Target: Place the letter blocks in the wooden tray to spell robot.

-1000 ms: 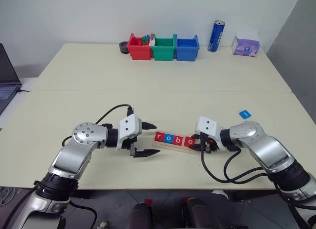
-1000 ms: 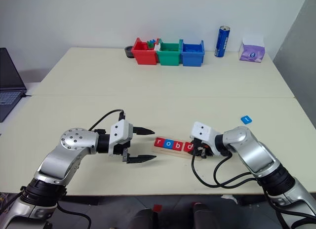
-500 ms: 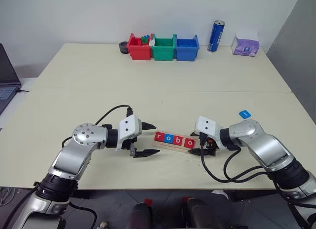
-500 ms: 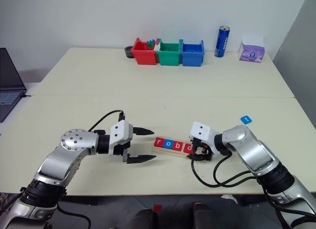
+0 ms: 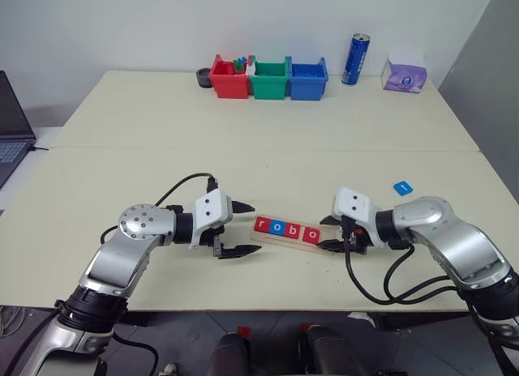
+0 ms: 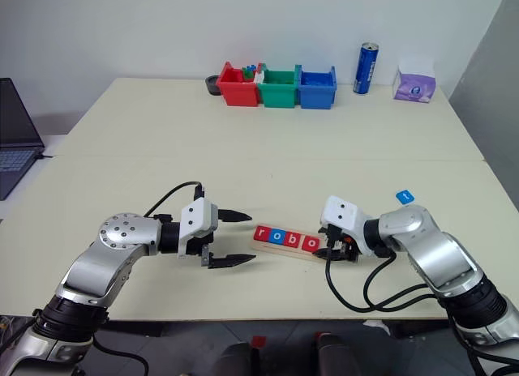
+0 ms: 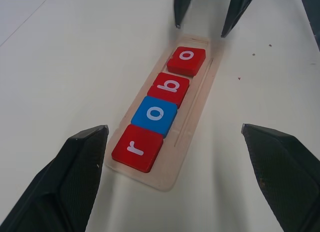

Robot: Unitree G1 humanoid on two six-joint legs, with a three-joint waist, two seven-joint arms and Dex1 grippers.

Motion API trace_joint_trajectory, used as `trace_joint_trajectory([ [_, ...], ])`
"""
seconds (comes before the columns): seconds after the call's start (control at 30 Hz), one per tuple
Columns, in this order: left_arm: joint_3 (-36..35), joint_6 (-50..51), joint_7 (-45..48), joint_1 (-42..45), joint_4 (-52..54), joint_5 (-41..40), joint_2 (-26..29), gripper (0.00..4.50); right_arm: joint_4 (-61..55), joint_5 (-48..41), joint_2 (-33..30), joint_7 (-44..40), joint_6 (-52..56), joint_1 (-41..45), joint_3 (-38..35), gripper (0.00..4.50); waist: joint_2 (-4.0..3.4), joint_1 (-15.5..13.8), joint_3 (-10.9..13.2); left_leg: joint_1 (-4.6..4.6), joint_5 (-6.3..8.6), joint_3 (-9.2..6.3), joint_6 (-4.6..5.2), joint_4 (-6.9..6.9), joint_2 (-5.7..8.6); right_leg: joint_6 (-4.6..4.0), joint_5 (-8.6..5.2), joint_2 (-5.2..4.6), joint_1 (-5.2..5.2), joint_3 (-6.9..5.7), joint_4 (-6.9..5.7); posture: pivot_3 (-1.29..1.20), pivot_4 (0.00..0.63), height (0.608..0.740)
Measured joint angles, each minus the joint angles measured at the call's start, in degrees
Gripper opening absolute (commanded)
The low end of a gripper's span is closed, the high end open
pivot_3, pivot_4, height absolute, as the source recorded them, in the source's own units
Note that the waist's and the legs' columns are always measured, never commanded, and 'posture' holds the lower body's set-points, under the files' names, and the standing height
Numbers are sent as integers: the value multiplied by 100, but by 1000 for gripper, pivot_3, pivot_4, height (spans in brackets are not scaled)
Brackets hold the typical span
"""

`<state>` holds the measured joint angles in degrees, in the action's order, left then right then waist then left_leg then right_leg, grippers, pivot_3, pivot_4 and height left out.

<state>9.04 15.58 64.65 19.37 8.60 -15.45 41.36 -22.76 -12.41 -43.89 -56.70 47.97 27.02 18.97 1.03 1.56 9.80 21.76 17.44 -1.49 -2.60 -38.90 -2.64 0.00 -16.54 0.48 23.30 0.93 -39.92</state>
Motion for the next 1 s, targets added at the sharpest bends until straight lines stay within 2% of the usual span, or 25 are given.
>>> trace_joint_trajectory([
  [0.17,0,0,-3,3,-2,8,0,4500,3,76,-24,89,-118,-116,36,19,0,1,0,0,0,0,0,0,0,0,0,1,0,-1,1,0,150,740],
  [0.63,0,0,-17,5,-4,10,-1,4500,-126,48,-118,-59,-130,-284,72,19,0,1,0,0,0,0,0,0,0,0,0,1,0,0,1,0,150,740],
  [1.0,0,0,-16,12,-4,12,-7,4500,52,168,81,59,-126,-183,445,19,0,1,0,0,0,0,0,0,0,0,0,1,0,-1,1,0,150,740],
])
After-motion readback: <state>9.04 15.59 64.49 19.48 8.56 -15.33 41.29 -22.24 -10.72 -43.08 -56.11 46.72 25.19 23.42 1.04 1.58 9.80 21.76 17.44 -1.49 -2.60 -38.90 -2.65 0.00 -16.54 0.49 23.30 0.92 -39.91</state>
